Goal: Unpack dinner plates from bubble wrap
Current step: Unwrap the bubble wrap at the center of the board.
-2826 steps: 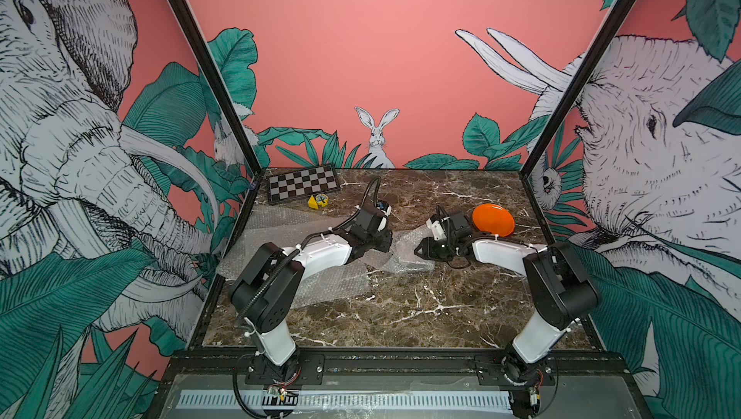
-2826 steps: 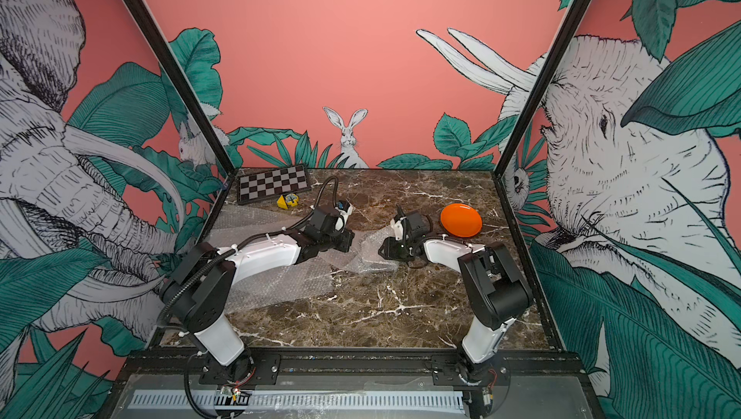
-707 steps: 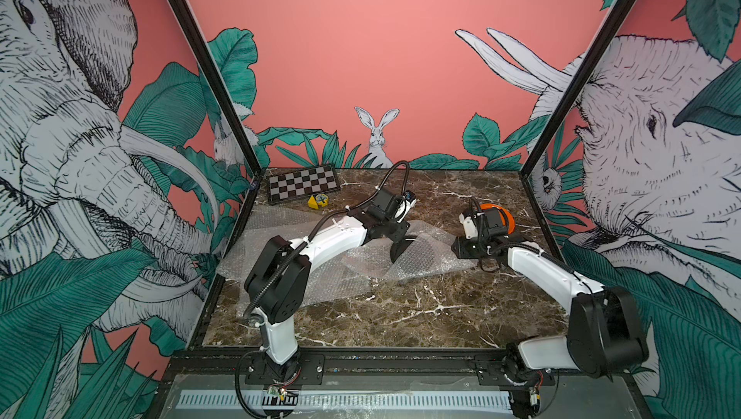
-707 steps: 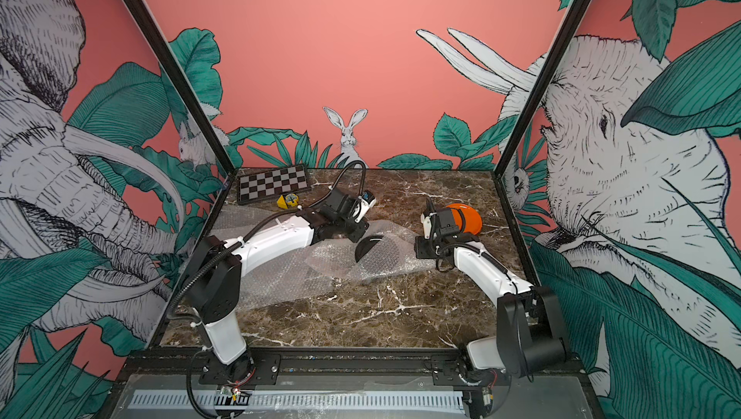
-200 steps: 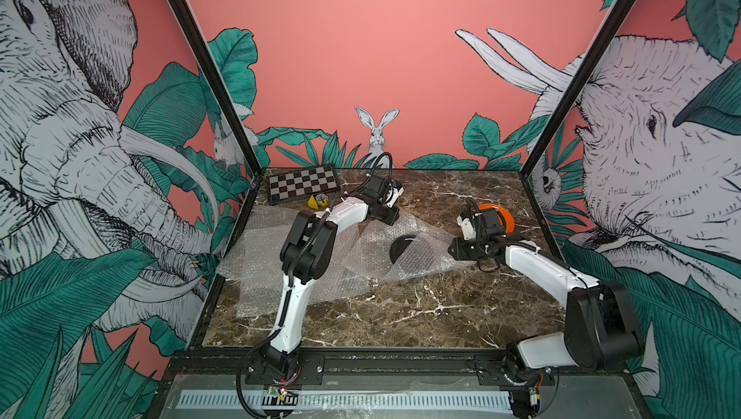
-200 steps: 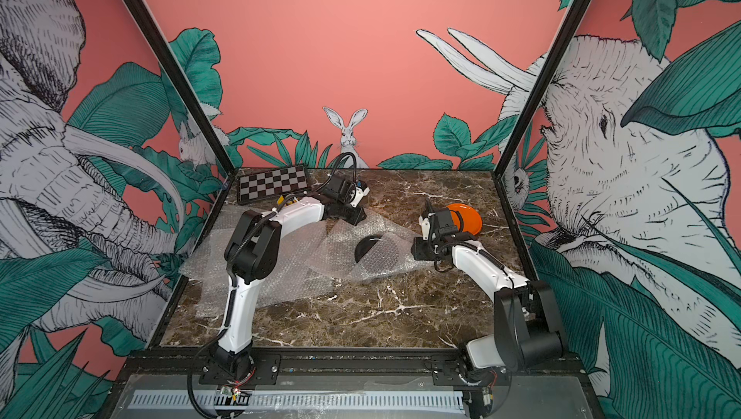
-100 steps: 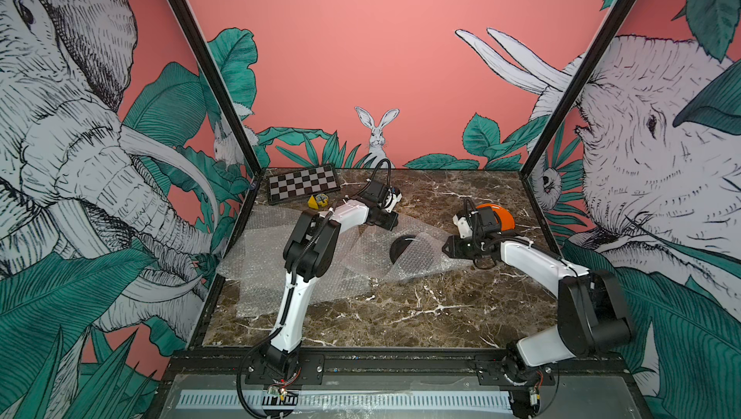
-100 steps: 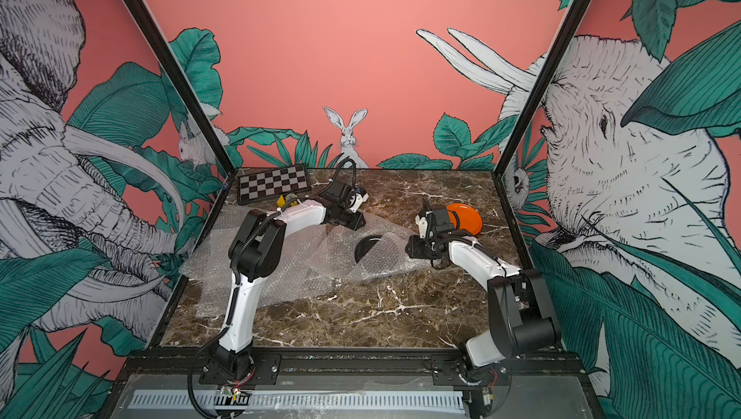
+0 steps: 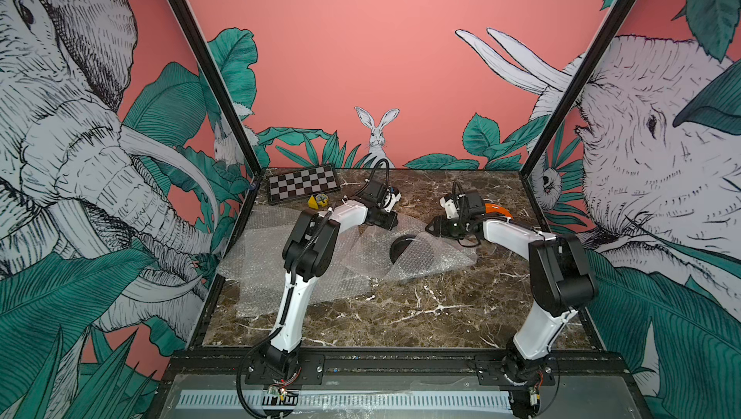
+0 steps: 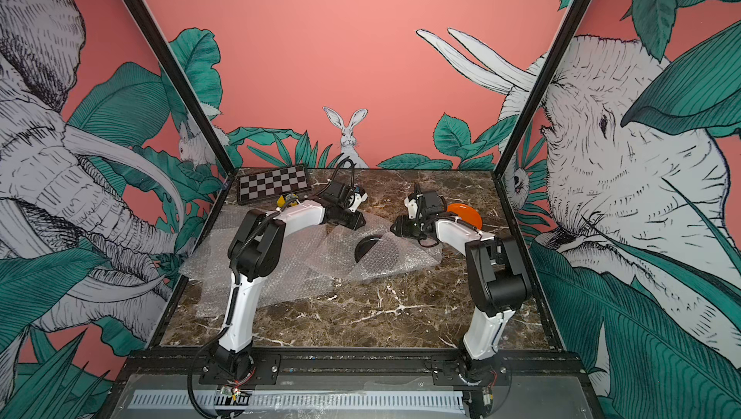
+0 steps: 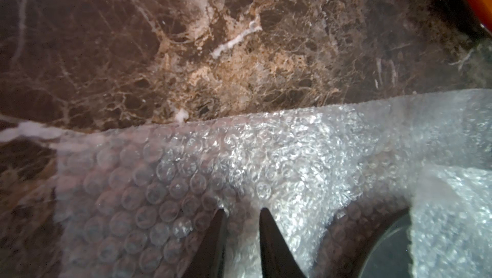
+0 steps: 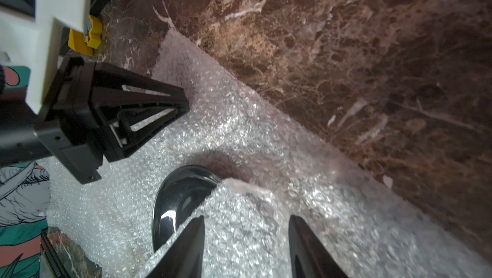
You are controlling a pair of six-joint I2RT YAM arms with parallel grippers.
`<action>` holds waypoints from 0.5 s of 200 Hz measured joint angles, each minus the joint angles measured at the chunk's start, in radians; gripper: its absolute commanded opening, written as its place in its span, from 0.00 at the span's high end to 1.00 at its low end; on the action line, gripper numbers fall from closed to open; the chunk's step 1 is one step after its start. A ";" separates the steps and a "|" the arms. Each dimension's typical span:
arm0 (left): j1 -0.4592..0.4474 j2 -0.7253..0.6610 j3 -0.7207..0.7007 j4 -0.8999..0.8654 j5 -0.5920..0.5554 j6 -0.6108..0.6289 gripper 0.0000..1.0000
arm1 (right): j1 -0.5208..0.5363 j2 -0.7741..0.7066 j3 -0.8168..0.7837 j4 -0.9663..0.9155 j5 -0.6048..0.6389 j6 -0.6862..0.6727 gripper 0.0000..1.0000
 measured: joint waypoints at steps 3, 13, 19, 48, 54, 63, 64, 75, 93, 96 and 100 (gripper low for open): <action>0.000 0.000 0.000 0.001 0.000 -0.001 0.74 | 0.000 0.006 0.006 -0.001 -0.003 0.000 0.47; 0.000 0.000 -0.001 0.003 0.002 -0.003 0.74 | 0.001 0.025 0.028 -0.002 -0.006 0.000 0.46; 0.000 0.000 -0.001 0.005 0.003 -0.003 0.74 | 0.002 0.036 0.040 -0.002 -0.008 -0.002 0.46; 0.000 0.000 -0.004 0.011 0.005 -0.005 0.74 | 0.006 0.084 0.090 -0.011 -0.015 -0.014 0.46; 0.000 0.000 -0.004 0.011 0.005 -0.005 0.74 | 0.007 0.093 0.098 -0.015 -0.015 -0.019 0.46; 0.000 0.000 -0.004 0.012 0.006 -0.005 0.74 | 0.009 0.106 0.109 -0.022 -0.016 -0.024 0.46; 0.000 0.000 -0.004 0.012 0.006 -0.005 0.74 | 0.010 0.109 0.111 -0.022 -0.016 -0.025 0.46; 0.000 0.000 -0.004 0.012 0.006 -0.006 0.74 | 0.012 0.122 0.121 -0.027 -0.018 -0.032 0.46; 0.000 0.000 -0.005 0.013 0.006 -0.008 0.74 | 0.014 0.143 0.136 -0.036 -0.023 -0.042 0.46; 0.000 0.000 -0.005 0.013 0.006 -0.008 0.74 | 0.014 0.146 0.138 -0.036 -0.024 -0.043 0.46; 0.000 0.000 -0.005 0.013 0.006 -0.009 0.74 | 0.014 0.150 0.140 -0.039 -0.025 -0.045 0.46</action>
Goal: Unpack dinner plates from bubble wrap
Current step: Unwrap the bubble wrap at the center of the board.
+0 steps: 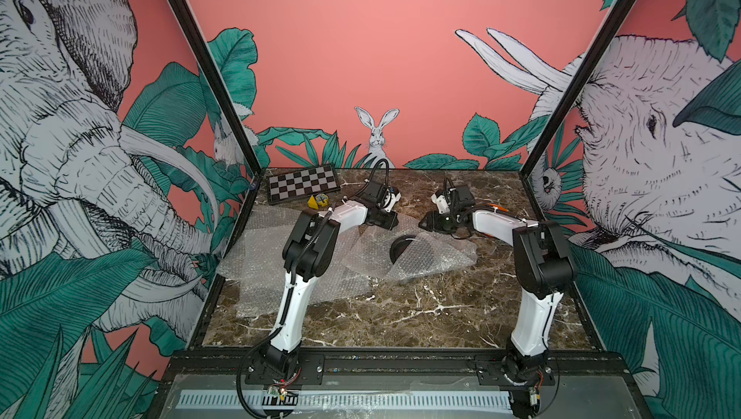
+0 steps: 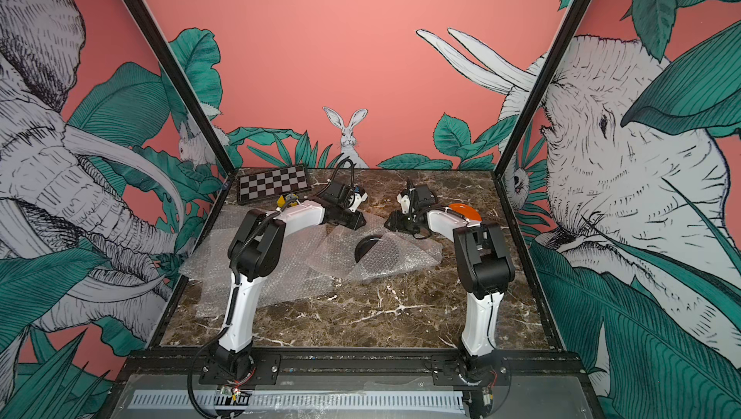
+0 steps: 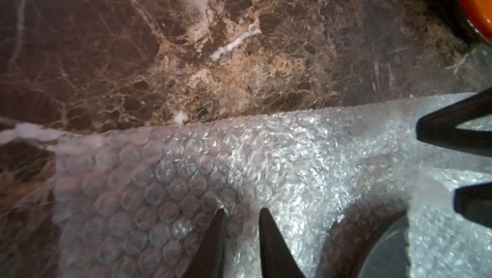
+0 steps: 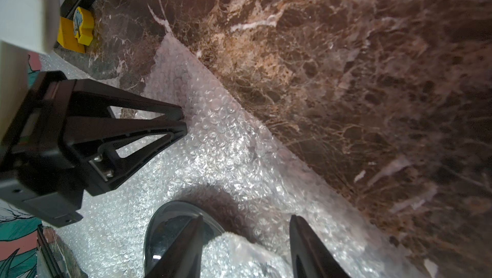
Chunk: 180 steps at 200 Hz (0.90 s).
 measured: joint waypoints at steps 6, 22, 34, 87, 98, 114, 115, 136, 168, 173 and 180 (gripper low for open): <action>0.000 0.000 0.000 0.000 0.000 0.000 0.75 | 0.000 0.006 0.002 -0.001 -0.002 -0.003 0.46; 0.000 0.000 0.000 0.000 0.000 -0.003 0.75 | 0.002 0.019 0.002 -0.006 -0.004 -0.008 0.47; 0.000 0.000 0.000 0.000 0.000 -0.003 0.75 | 0.004 0.027 0.002 -0.013 -0.005 -0.012 0.47; 0.000 0.000 0.000 0.000 0.000 -0.003 0.75 | 0.013 0.032 0.002 -0.026 -0.024 -0.019 0.63; 0.000 0.000 0.000 0.000 0.000 -0.003 0.75 | 0.013 0.032 0.002 -0.024 -0.027 -0.021 0.68; 0.000 0.000 0.000 0.000 0.000 -0.003 0.75 | 0.013 0.032 0.000 -0.024 -0.027 -0.019 0.74; 0.000 0.000 0.000 0.000 0.000 -0.003 0.75 | 0.013 0.032 -0.001 -0.024 -0.028 -0.019 0.75; 0.000 0.000 0.000 0.000 0.000 -0.003 0.75 | 0.013 0.032 -0.009 -0.023 -0.027 -0.021 0.83; 0.001 0.000 0.000 0.000 0.000 -0.003 0.76 | 0.013 0.031 -0.028 -0.024 -0.026 -0.017 0.94; 0.001 0.001 0.000 0.000 0.000 -0.003 0.76 | 0.013 0.030 -0.031 -0.023 -0.026 -0.016 0.95; 0.001 0.001 0.000 0.000 0.000 -0.003 0.76 | 0.013 0.027 -0.034 -0.023 -0.026 -0.017 0.96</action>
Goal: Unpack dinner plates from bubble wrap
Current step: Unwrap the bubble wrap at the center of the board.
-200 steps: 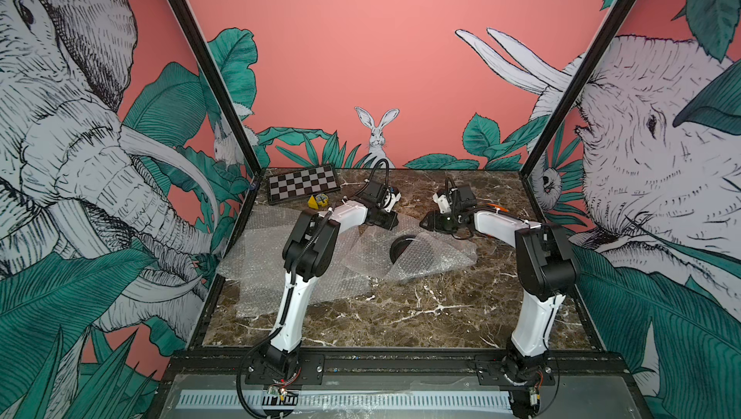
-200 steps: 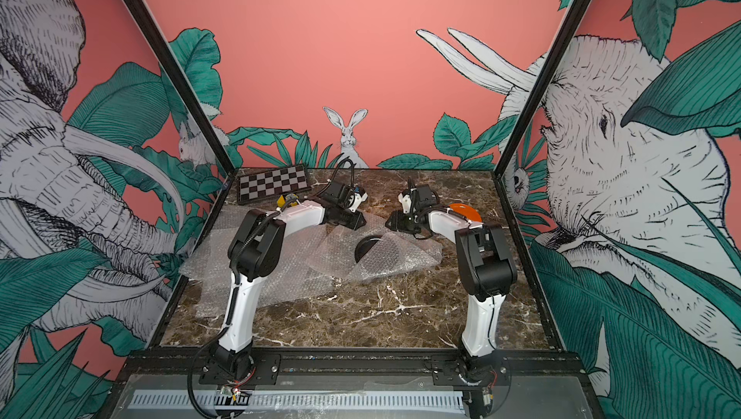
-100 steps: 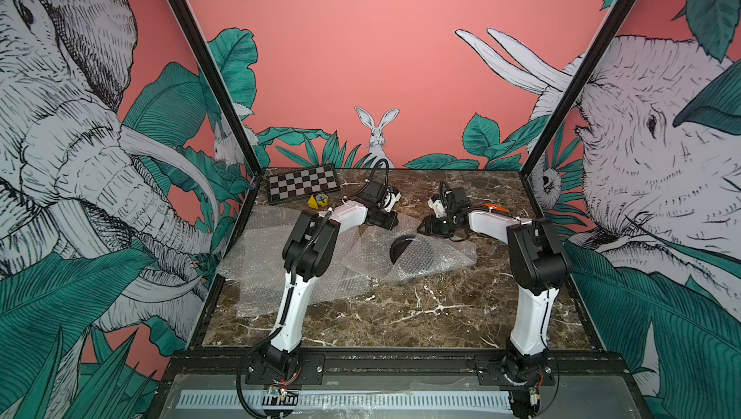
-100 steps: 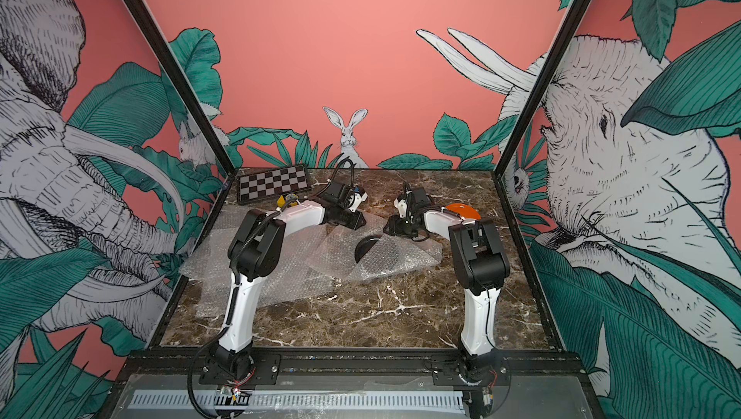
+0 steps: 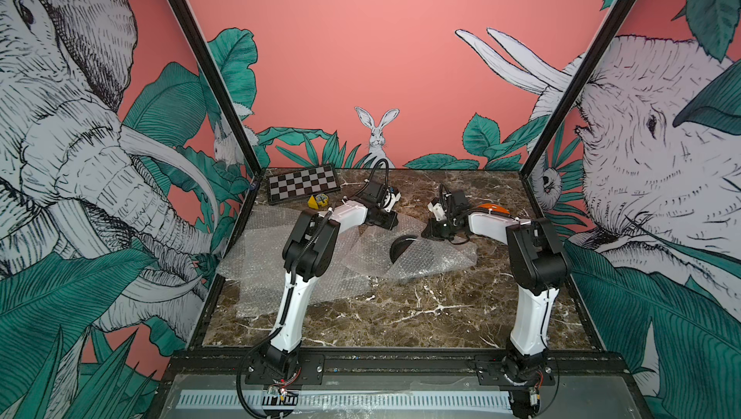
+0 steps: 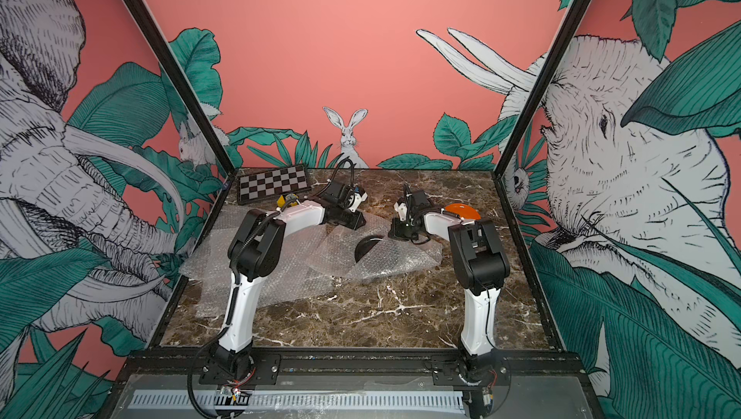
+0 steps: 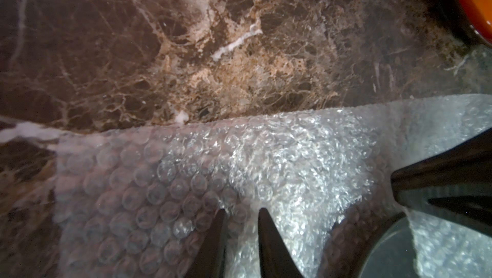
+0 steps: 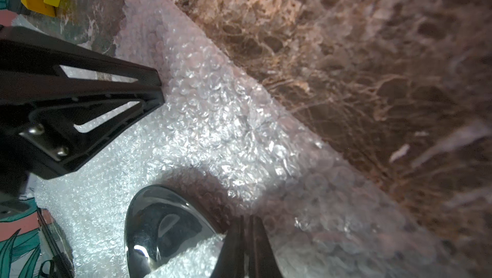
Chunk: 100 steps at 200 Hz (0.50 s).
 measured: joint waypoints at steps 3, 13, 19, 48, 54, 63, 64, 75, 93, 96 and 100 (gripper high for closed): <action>0.000 0.000 0.000 0.000 0.000 0.000 0.76 | 0.000 -0.003 -0.002 0.000 0.000 -0.002 0.97; 0.000 0.000 0.000 0.000 0.000 0.000 0.76 | 0.000 -0.010 -0.007 0.000 0.000 0.000 0.98; 0.000 0.000 0.000 0.000 0.000 0.000 0.76 | 0.000 -0.016 -0.011 0.000 0.000 0.000 0.99; 0.001 0.000 0.000 0.000 0.000 0.000 0.76 | 0.000 -0.063 -0.033 0.000 0.001 0.000 1.00; 0.001 0.000 0.000 0.000 0.000 0.000 0.76 | 0.000 -0.075 -0.039 0.000 0.001 0.000 1.00; 0.002 0.000 0.000 0.000 0.000 0.000 0.76 | 0.000 -0.093 -0.048 0.000 0.001 0.000 1.00; 0.003 0.000 0.000 0.000 0.000 0.000 0.76 | 0.000 -0.097 -0.050 0.000 0.001 0.000 1.00; 0.003 0.000 0.000 0.000 0.000 0.000 0.76 | 0.000 -0.119 -0.063 0.000 0.001 0.000 1.00; 0.003 0.000 0.000 0.001 0.001 -0.002 0.76 | 0.003 -0.153 -0.085 -0.002 0.000 -0.001 1.00; 0.004 0.000 0.000 0.002 0.002 -0.003 0.76 | 0.004 -0.158 -0.088 -0.002 0.001 -0.002 1.00; 0.004 0.000 0.000 0.002 0.003 -0.004 0.76 | 0.005 -0.164 -0.093 -0.003 0.001 -0.002 1.00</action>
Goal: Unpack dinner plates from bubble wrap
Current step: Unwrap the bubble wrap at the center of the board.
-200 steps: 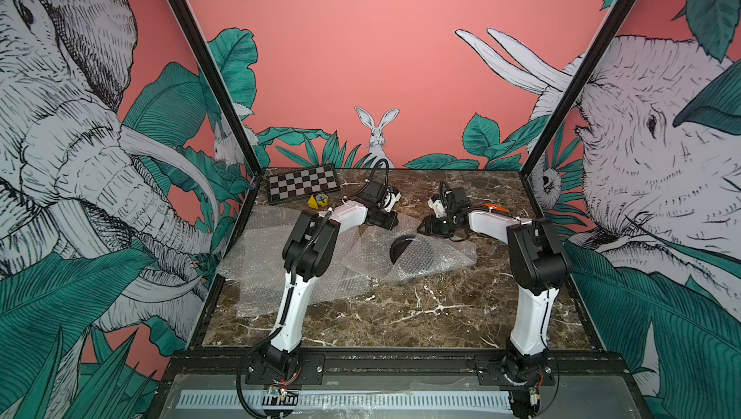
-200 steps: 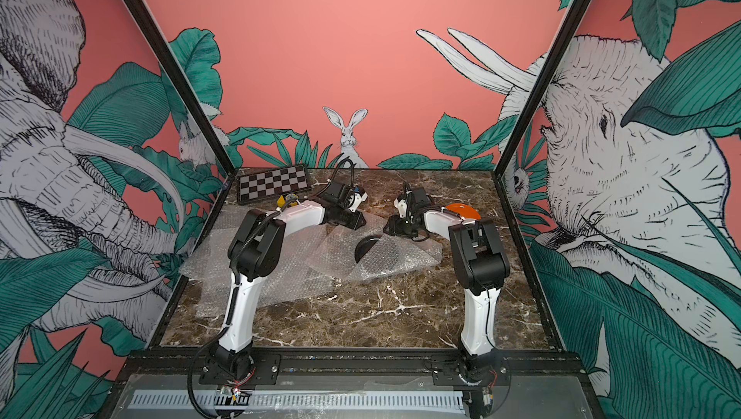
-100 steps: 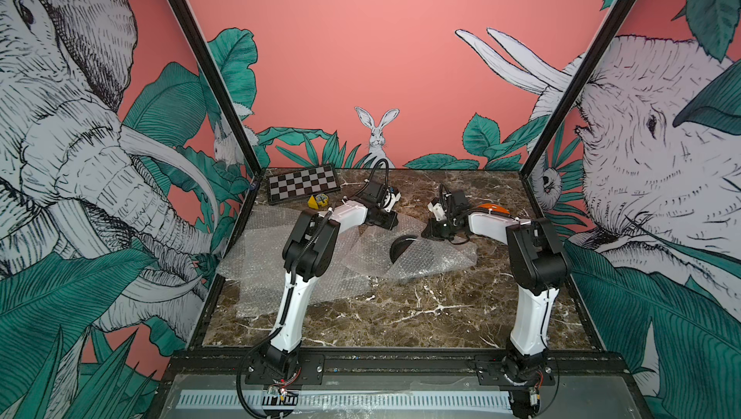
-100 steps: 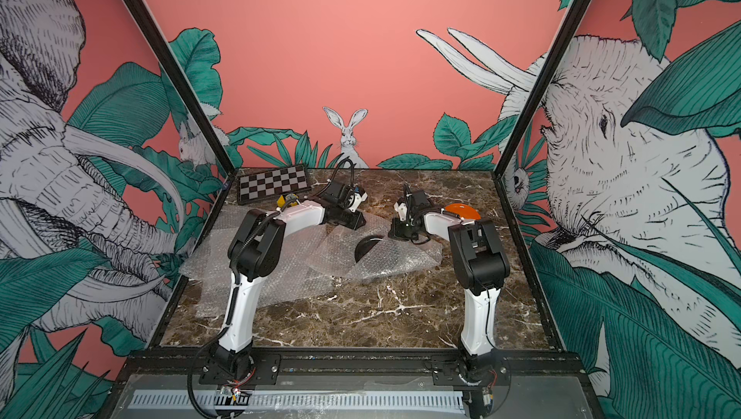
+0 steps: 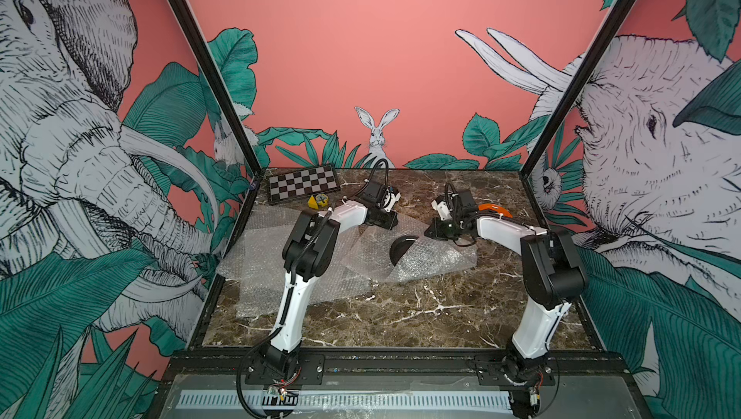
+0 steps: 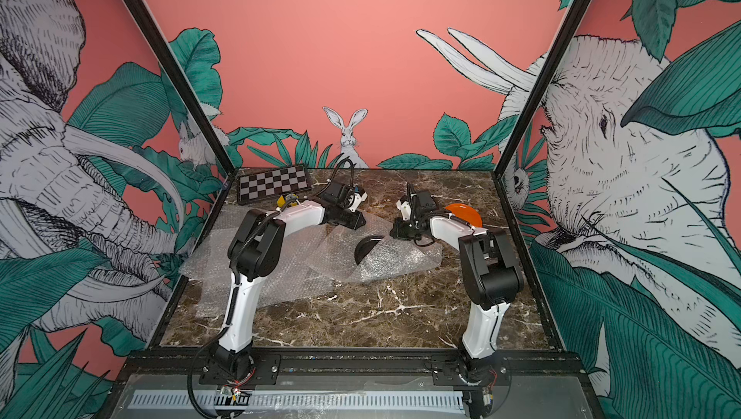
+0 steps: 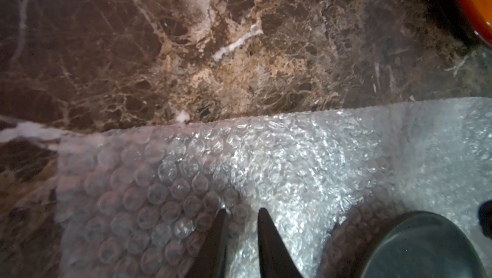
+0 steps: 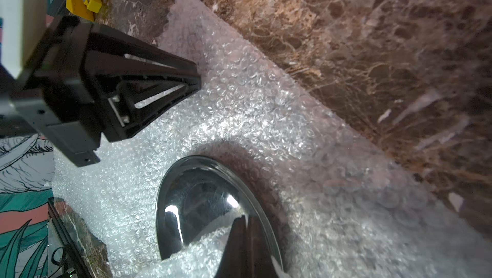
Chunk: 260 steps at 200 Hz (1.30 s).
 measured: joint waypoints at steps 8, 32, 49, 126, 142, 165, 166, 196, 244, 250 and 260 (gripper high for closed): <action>0.000 0.000 0.000 0.000 0.002 -0.002 0.76 | 0.004 -0.014 -0.011 0.000 0.000 -0.002 1.00; 0.001 0.000 -0.002 0.002 0.006 -0.009 0.76 | 0.015 -0.058 -0.049 -0.008 0.002 -0.004 1.00; 0.001 0.000 -0.002 0.003 0.009 -0.021 0.77 | 0.024 -0.087 -0.073 -0.015 0.003 -0.004 1.00; 0.005 -0.002 -0.026 0.041 0.016 -0.066 0.77 | 0.059 -0.195 -0.148 -0.077 0.022 -0.038 1.00; 0.005 -0.009 -0.043 0.061 0.016 -0.075 0.77 | 0.062 -0.220 -0.170 -0.092 0.028 -0.048 1.00; 0.005 -0.014 -0.062 0.088 0.019 -0.086 0.77 | 0.068 -0.270 -0.212 -0.114 0.035 -0.050 1.00; 0.005 -0.014 -0.063 0.089 0.020 -0.087 0.77 | 0.068 -0.272 -0.214 -0.114 0.035 -0.050 1.00; 0.005 -0.015 -0.075 0.116 0.029 -0.105 0.78 | 0.087 -0.325 -0.263 -0.128 0.042 -0.048 1.00; 0.005 -0.024 -0.096 0.140 0.022 -0.113 0.78 | 0.106 -0.369 -0.329 -0.140 0.049 -0.045 1.00; 0.005 -0.026 -0.098 0.140 0.021 -0.113 0.78 | 0.107 -0.376 -0.340 -0.140 0.050 -0.043 0.99; 0.005 -0.027 -0.101 0.139 0.019 -0.113 0.78 | 0.110 -0.388 -0.358 -0.140 0.051 -0.040 0.99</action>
